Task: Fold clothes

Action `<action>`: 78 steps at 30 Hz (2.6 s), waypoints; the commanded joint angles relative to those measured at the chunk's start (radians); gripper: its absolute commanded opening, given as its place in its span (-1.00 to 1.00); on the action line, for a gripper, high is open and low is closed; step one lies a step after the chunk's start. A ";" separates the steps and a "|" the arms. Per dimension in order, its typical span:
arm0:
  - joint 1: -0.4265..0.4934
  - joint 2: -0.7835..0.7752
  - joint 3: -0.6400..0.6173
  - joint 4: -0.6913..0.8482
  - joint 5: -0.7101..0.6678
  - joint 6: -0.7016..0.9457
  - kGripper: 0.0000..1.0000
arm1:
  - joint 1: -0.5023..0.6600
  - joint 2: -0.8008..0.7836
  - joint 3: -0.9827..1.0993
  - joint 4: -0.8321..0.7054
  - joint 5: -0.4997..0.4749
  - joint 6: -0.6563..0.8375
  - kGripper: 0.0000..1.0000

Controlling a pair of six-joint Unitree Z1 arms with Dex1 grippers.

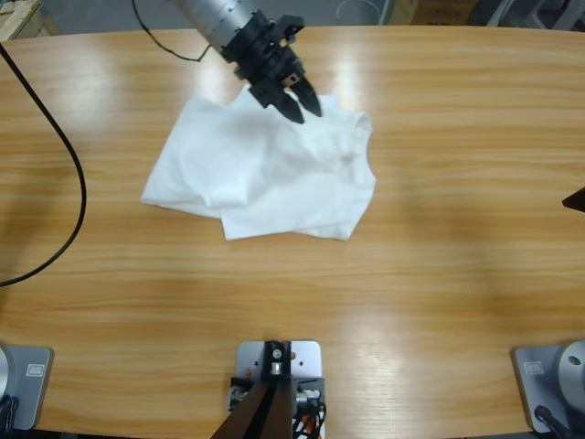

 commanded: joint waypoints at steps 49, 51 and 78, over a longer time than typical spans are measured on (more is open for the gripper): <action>0.444 -0.281 1.239 -0.684 -0.013 0.188 0.99 | 0.188 0.053 -0.032 0.050 -0.039 0.073 1.00; 0.414 -0.273 1.214 -0.689 -0.013 0.169 0.99 | 0.188 0.053 -0.031 0.050 -0.040 0.072 1.00; 0.351 -0.377 1.373 -0.794 -0.013 0.128 -1.00 | 0.188 0.017 -0.022 0.041 -0.006 0.072 0.45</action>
